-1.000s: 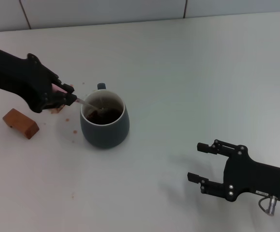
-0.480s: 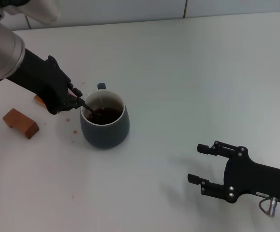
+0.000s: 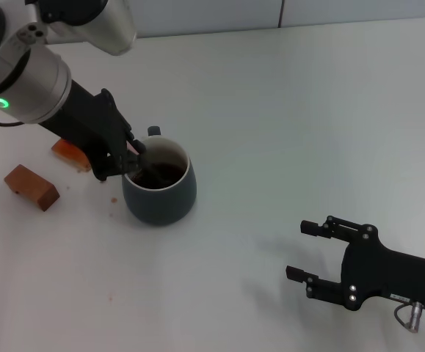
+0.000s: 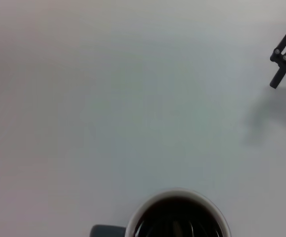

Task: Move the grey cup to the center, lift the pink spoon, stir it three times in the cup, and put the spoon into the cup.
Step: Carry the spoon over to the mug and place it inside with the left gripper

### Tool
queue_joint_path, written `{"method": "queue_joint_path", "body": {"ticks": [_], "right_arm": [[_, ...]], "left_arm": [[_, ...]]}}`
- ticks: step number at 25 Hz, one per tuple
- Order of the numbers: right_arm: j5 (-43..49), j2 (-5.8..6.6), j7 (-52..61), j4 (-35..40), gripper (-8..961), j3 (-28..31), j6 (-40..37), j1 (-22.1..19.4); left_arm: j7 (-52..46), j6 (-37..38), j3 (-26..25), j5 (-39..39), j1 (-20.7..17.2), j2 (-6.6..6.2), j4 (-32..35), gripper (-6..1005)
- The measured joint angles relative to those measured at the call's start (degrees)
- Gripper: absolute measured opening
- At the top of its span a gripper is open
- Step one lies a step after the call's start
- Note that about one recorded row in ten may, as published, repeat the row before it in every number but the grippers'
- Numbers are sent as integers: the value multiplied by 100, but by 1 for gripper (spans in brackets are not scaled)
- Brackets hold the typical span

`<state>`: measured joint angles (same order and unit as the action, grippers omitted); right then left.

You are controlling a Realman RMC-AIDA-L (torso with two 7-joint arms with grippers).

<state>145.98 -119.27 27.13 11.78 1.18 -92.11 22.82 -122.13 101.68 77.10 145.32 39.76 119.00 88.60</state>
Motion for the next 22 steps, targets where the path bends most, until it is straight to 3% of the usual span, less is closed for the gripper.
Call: {"method": "queue_joint_path", "body": {"ticks": [13,22], "right_arm": [[0,1,-2,-31,726,7,0,4],[0,9,-14,-70,726,6,1,29]], "left_arm": [[-218,-33,77,467,156,-4,-86,177],[-155,187,46,47,173,-16,-34,182]]}}
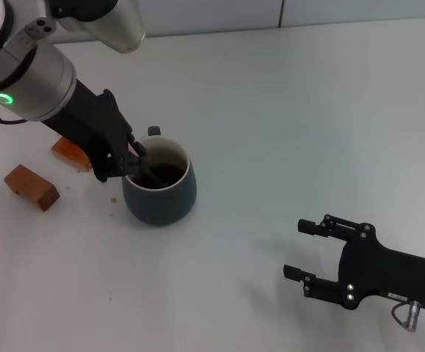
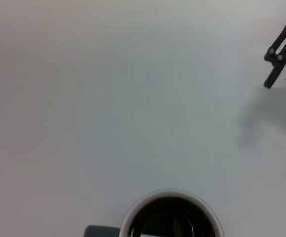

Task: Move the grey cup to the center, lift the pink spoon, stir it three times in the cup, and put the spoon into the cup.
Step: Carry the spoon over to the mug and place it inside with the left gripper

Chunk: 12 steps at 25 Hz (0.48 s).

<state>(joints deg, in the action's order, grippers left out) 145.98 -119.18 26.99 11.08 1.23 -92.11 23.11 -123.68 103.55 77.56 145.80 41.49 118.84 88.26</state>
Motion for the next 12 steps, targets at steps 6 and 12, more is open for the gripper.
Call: {"method": "queue_joint_path", "body": {"ticks": [6,12], "right_arm": [[0,0,0,0,726,5,0,0],[0,0,0,0,726,9,0,0]], "left_arm": [[-18,-327,45,66,0,7,-77,185],[-45,-422,41,392,12,7,-150,189]]}}
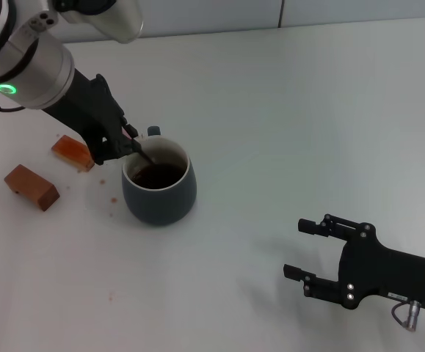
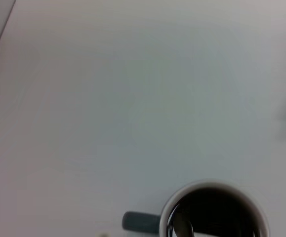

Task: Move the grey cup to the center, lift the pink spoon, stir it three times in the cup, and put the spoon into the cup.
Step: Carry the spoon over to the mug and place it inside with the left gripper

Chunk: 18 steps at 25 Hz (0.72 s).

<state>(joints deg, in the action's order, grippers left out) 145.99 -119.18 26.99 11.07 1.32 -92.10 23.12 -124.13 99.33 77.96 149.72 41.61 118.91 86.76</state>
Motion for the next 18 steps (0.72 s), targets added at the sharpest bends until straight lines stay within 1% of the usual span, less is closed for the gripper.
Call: {"method": "queue_joint_path", "body": {"ticks": [8,14,18], "right_arm": [[0,0,2,0,726,0,0,22],[0,0,9,1,726,0,0,26],[0,0,11,0,726,0,0,26]], "left_arm": [[26,284,-27,28,11,-12,4,193],[108,337,-30,-400,25,-6,27,197],[125,277,-33,-447,37,-5,11,199]]}}
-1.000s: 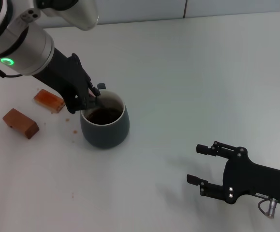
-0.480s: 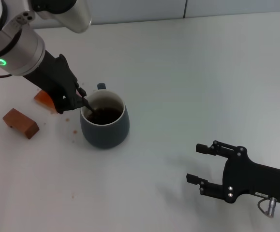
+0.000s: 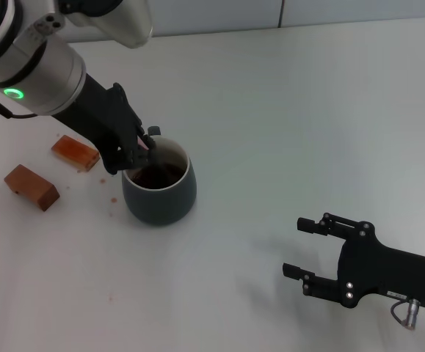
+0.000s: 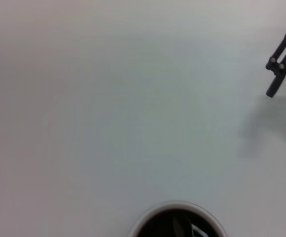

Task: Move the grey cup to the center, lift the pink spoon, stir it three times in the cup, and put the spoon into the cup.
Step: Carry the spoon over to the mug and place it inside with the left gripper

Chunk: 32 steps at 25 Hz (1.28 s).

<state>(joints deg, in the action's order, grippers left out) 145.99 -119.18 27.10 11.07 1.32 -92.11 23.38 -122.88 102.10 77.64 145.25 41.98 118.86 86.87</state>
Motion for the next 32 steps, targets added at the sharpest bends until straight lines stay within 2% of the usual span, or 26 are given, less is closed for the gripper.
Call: {"method": "queue_joint_path", "body": {"ticks": [4,14,15,21,32], "right_arm": [[0,0,3,0,726,-5,-1,0],[0,0,6,0,726,-28,-9,11],[0,0,6,0,726,-29,-9,11],[0,-2,6,-3,726,-35,-12,10],[0,-9,6,-18,726,-52,-18,-2]], "left_arm": [[-74,-289,-2,179,5,4,-64,201],[-145,-260,-15,426,5,-1,-66,207],[-180,-90,-16,487,-1,-8,-62,208],[-155,23,-23,67,-47,-12,-37,211],[-184,-234,49,63,-115,-14,-93,217]]}}
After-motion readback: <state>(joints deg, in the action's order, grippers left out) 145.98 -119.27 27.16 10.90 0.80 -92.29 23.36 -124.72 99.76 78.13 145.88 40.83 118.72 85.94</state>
